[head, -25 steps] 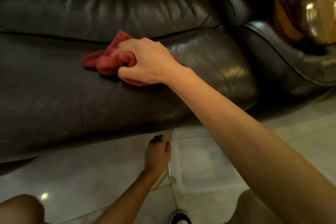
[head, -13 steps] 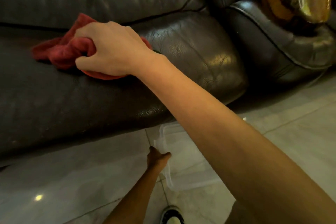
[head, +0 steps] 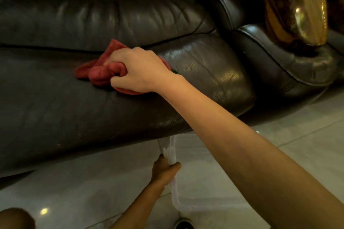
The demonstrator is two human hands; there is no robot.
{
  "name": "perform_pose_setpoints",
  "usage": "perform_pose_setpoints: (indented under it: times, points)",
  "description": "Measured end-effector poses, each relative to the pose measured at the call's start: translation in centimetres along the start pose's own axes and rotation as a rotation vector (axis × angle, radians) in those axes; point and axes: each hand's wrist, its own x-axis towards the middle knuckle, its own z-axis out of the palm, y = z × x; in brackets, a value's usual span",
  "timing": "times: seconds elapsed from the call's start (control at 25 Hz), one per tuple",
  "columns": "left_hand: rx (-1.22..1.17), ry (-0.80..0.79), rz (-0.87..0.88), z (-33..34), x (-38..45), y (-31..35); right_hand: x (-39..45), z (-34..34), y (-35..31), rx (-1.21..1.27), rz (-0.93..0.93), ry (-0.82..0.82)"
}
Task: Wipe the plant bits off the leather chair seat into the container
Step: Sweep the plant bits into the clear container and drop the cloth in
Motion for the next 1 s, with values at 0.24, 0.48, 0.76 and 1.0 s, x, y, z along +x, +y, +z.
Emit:
perform_pose_setpoints:
  times: [0.24,0.48,0.76,1.0]
  points:
    - [-0.164,0.023,0.002,-4.7,-5.8,0.3,-0.1,-0.2,-0.6,0.013,0.047,0.000]
    - [-0.169,0.037,-0.023,-7.9,-9.7,0.1,-0.3,-0.7,-1.5,0.004,0.097,-0.024]
    - [-0.257,0.099,-0.096,-10.6,-14.3,0.2,-0.4,-1.1,-2.4,0.018,0.147,-0.050]
    - [-0.157,0.235,0.129,-13.5,-19.2,2.0,-0.6,-1.1,-2.8,-0.007,0.199,-0.070]
